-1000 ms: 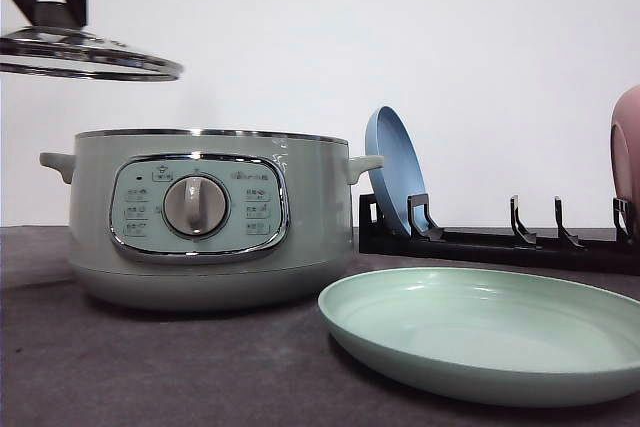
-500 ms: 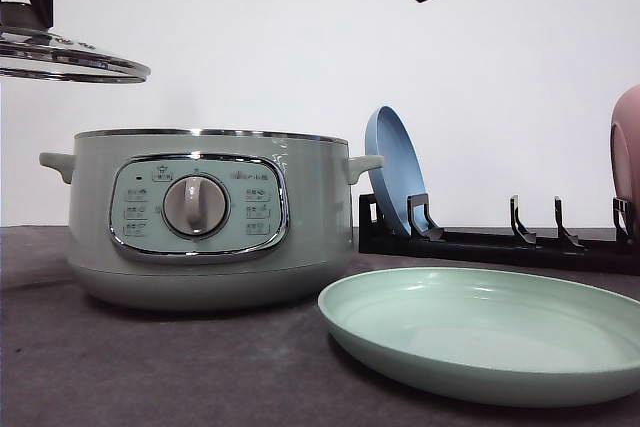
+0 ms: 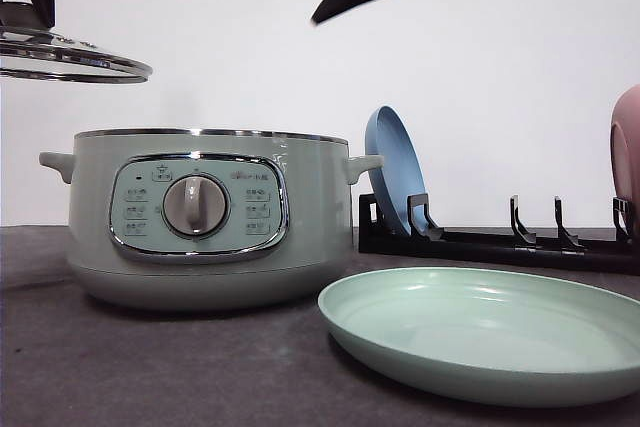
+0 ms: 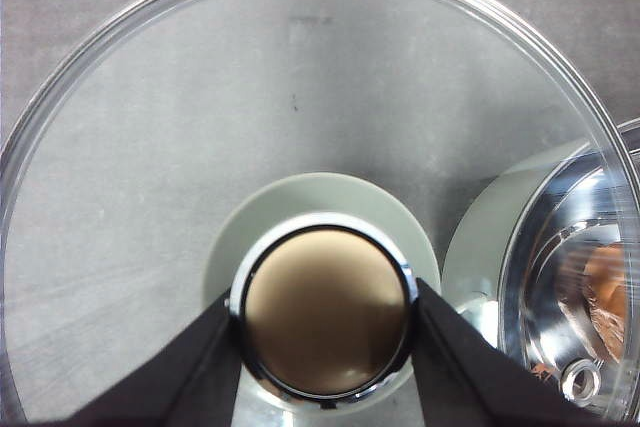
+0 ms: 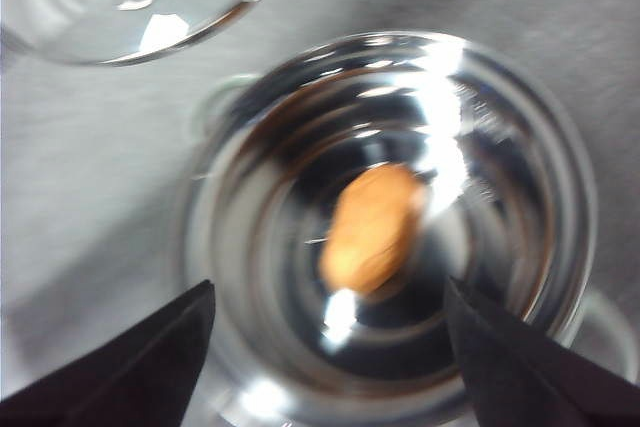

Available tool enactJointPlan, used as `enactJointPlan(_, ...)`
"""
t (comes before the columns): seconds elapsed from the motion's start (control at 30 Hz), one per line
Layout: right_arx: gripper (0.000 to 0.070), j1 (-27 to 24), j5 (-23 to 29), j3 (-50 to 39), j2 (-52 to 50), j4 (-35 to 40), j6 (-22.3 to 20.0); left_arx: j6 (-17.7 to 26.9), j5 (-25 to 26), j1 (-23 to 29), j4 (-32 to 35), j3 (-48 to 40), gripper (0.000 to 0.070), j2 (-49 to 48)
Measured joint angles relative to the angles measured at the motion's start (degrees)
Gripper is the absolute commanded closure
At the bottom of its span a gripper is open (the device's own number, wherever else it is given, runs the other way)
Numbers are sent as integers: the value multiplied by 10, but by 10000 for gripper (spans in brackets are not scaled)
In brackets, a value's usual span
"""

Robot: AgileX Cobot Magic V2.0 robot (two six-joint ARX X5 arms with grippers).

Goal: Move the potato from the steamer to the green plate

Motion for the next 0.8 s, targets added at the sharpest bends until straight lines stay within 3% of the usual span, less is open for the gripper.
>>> enactJointPlan(0.33, 228, 39, 72, 122, 157, 2, -6, 0, 0, 0, 0, 0, 700, 0)
enactJointPlan(0.8, 216, 69, 136, 130, 239, 14, -11, 0, 0, 0, 0, 0, 700, 0)
